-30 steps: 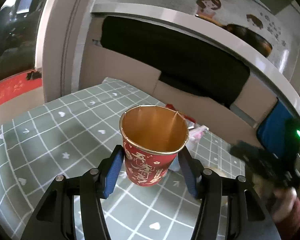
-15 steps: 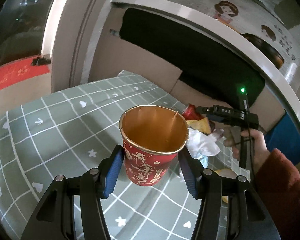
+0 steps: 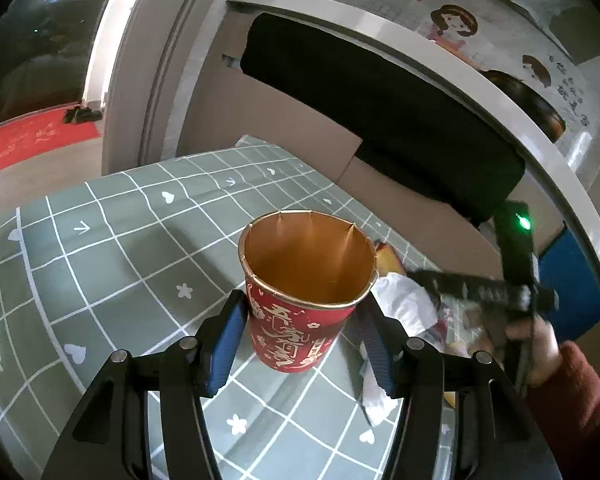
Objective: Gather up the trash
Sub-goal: 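Grasp the red paper cup with the left gripper while the right grasps the red Wanglaoji can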
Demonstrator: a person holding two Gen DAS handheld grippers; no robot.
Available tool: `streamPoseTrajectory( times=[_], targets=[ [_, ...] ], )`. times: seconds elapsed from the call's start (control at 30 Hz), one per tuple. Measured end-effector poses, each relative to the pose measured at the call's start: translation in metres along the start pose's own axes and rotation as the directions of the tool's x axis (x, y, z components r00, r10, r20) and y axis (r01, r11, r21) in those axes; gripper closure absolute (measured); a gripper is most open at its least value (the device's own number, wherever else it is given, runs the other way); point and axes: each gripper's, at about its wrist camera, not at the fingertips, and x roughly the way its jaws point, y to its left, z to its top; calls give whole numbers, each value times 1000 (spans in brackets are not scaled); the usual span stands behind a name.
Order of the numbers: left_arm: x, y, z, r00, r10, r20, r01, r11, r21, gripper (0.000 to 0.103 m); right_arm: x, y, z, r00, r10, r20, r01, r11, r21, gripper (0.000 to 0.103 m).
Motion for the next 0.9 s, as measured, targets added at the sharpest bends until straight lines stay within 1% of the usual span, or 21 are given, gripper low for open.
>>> streamPoseTrajectory(
  times=[0.1,0.17,0.2,0.23,0.3,0.33,0.37,0.43,0.5,0.57,0.63,0.67,0.7,0.73,0.77,0.8,0.87,0.9],
  targets=[
    [-2,-3,-2,1000,-3,-2,3,1000,-4,46,-10,17,-24,1000,-5,-21,4,999,-38,28],
    [-5,-5,-2,1000,-9,-2,9,1000,-8,46,-11,24,-37,999,-4,-51,1,998,-60,28],
    [-6,-5,-1,1000,-10,1,10,1000,-8,46,-11,28,-40,998,-29,-53,25,996,-81,28],
    [-9,-5,-1,1000,-8,6,8,1000,-6,46,-11,32,-41,996,-81,-36,77,990,-115,28],
    [-14,-4,1,1000,0,21,1,1000,-7,46,-14,35,-41,993,-121,0,120,981,-152,27],
    [-15,-3,1,1000,3,25,-2,1000,-9,46,-16,36,-37,994,-104,25,107,982,-154,27],
    [-17,-1,2,999,9,31,-9,1000,-13,46,-17,34,-33,996,-78,39,83,987,-140,24],
    [-18,4,2,999,22,35,-21,999,-26,46,-15,30,-24,998,-45,52,51,993,-109,23],
    [-16,8,2,999,28,26,-26,999,-42,46,-2,24,-15,995,-83,56,87,992,-92,21],
    [-12,12,0,1000,28,11,-28,998,-53,46,11,19,-12,996,-86,40,89,992,-87,18],
    [-9,14,-2,999,32,3,-31,998,-55,46,28,16,-9,997,-68,-22,66,995,-71,18],
    [-7,14,-3,999,33,-1,-33,998,-56,46,34,16,-10,997,-67,-40,64,995,-73,19],
    [-6,15,-3,999,33,-3,-33,998,-57,46,38,18,-11,996,-81,-44,77,994,-83,19],
    [-5,15,-4,999,33,-4,-33,998,-57,46,38,22,-14,991,-129,-21,126,986,-112,21],
    [-5,15,-5,999,34,-4,-34,998,-56,46,37,25,-15,988,-154,-1,153,980,-129,23],
    [-4,15,-5,999,35,-4,-35,998,-54,46,34,27,-16,986,-165,14,166,977,-136,24],
    [-4,12,-6,999,34,-2,-34,998,-48,46,22,31,-19,987,-154,38,157,980,-121,24],
    [-5,11,-6,999,33,0,-33,998,-45,46,17,33,-19,986,-161,48,165,979,-115,25]
  ],
)
